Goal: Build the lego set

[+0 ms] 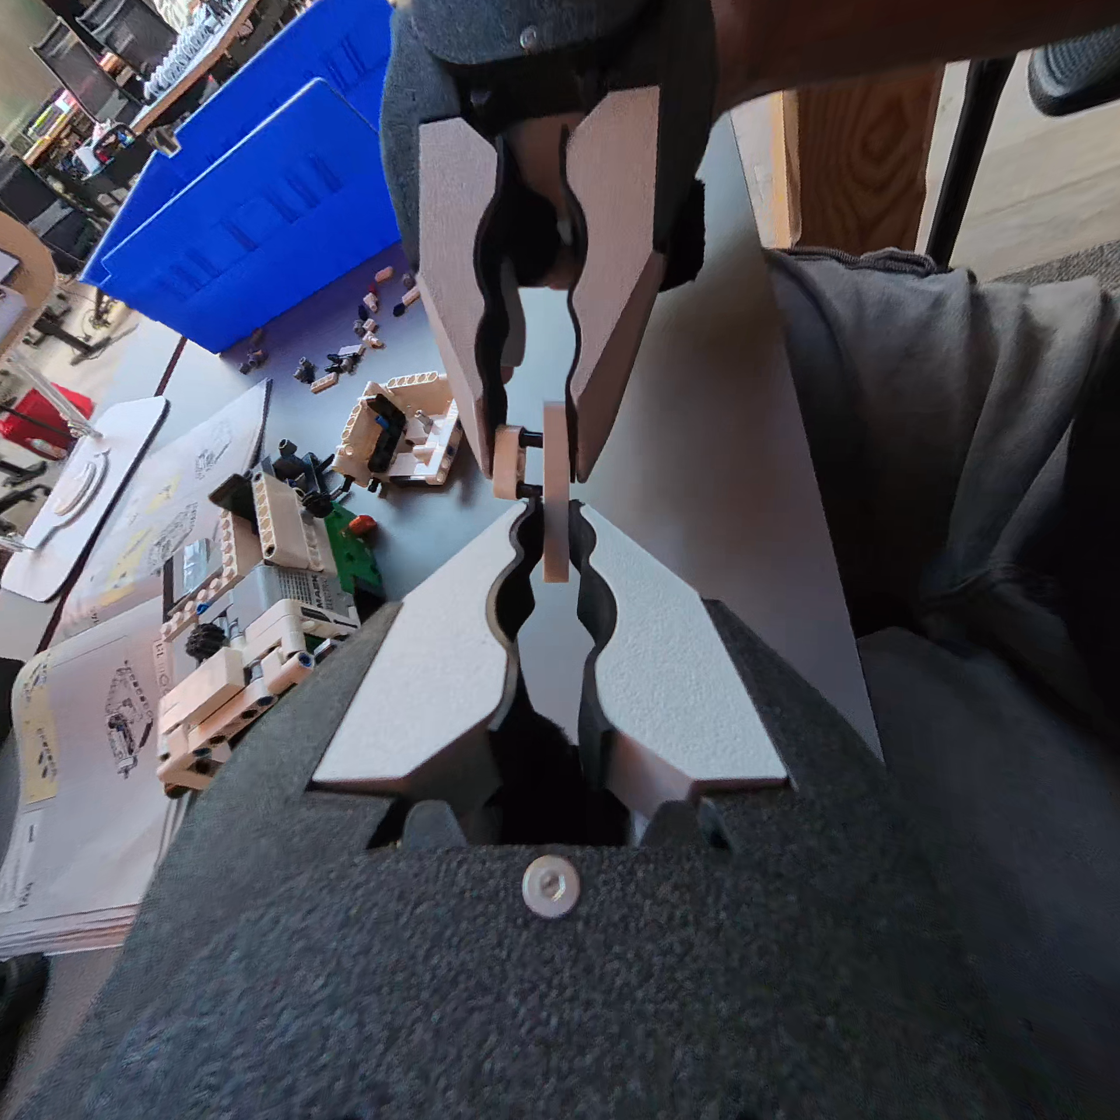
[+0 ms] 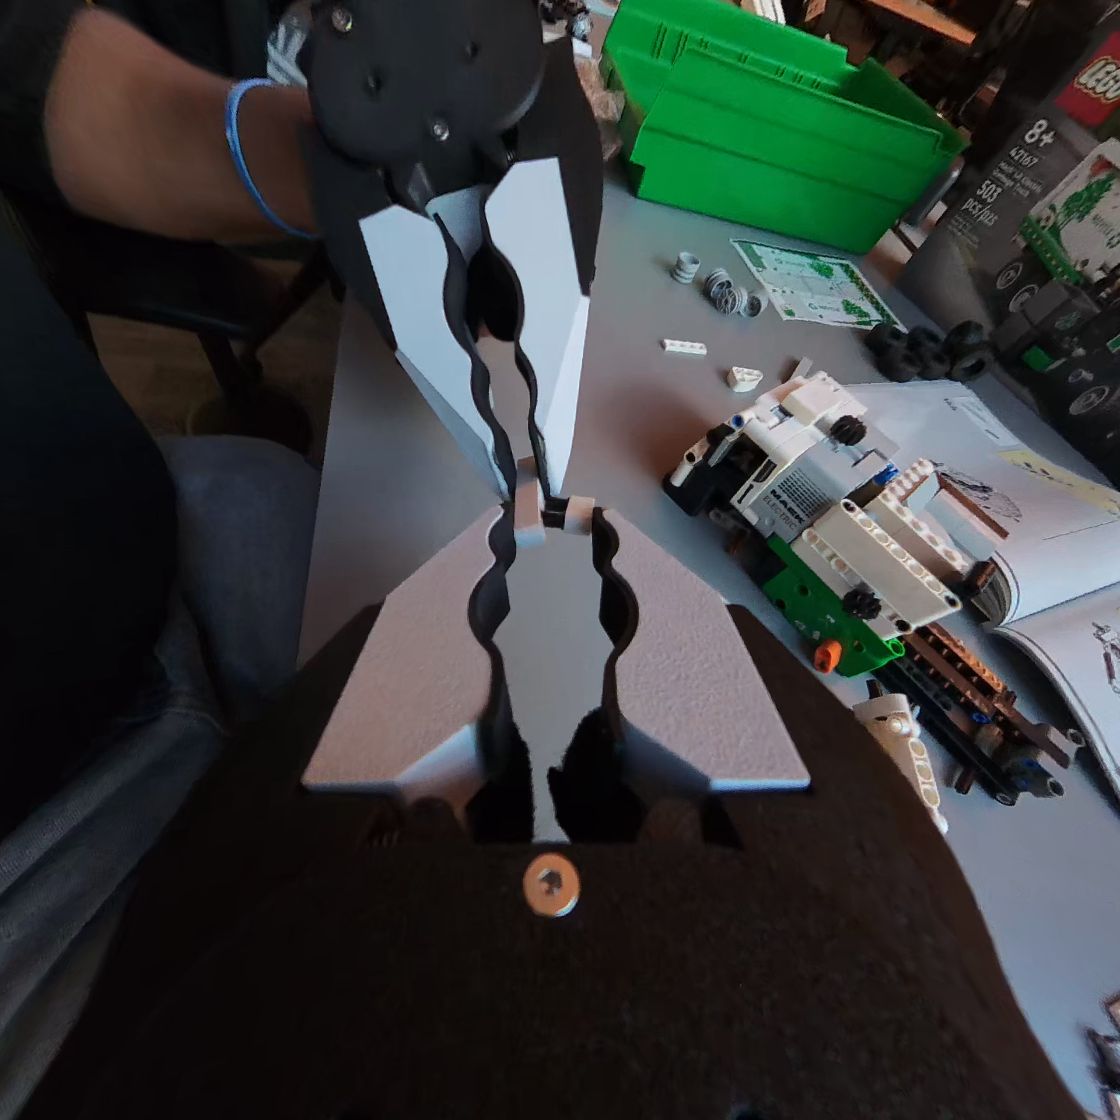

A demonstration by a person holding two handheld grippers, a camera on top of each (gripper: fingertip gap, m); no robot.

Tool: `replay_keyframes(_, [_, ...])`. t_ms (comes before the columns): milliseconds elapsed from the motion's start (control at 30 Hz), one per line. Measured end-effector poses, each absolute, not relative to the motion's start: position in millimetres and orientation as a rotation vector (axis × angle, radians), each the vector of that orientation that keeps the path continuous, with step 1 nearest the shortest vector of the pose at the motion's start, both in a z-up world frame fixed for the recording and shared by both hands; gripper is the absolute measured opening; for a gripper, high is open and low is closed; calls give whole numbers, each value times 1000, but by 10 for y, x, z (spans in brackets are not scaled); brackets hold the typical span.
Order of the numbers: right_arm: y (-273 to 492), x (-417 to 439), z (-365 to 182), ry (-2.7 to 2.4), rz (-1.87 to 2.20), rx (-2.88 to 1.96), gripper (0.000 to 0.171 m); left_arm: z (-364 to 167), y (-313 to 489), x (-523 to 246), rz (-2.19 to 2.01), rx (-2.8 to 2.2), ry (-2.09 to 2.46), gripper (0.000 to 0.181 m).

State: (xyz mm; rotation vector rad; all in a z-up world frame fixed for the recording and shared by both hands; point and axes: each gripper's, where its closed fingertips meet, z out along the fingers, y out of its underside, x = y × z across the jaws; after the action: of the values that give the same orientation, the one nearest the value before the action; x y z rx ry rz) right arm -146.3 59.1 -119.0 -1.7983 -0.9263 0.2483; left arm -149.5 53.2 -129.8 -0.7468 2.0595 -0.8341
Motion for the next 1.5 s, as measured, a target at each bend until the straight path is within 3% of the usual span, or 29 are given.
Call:
replay_keyframes(667, [527, -1505, -1016, -1029, 42, -1575, 23, -1148, 498, -1473, -889, -688, 1982, 9])
replay_keyframes(767, [531, -1484, -1005, -1018, 73, -1596, 23, -1069, 606, -1407, -869, -749, 1898, 41])
replay_keyframes(833, [519, -1493, -991, -1021, 87, -1593, 23, -1043, 607, -1406, -874, -750, 1883, 47])
replay_keyframes(933, [507, -1493, -996, -1041, 77, -1597, 23, -1086, 524, -1425, -842, -687, 1909, 30])
replay_keyframes(1067, [490, -1509, -1051, -1076, 81, -1619, 23, -1160, 459, -1407, -795, -660, 1930, 23])
replay_keyframes(1500, [567, -1380, -1164, -1022, -23, -1739, 24, -1254, 607, -1334, -710, -732, 1919, 22])
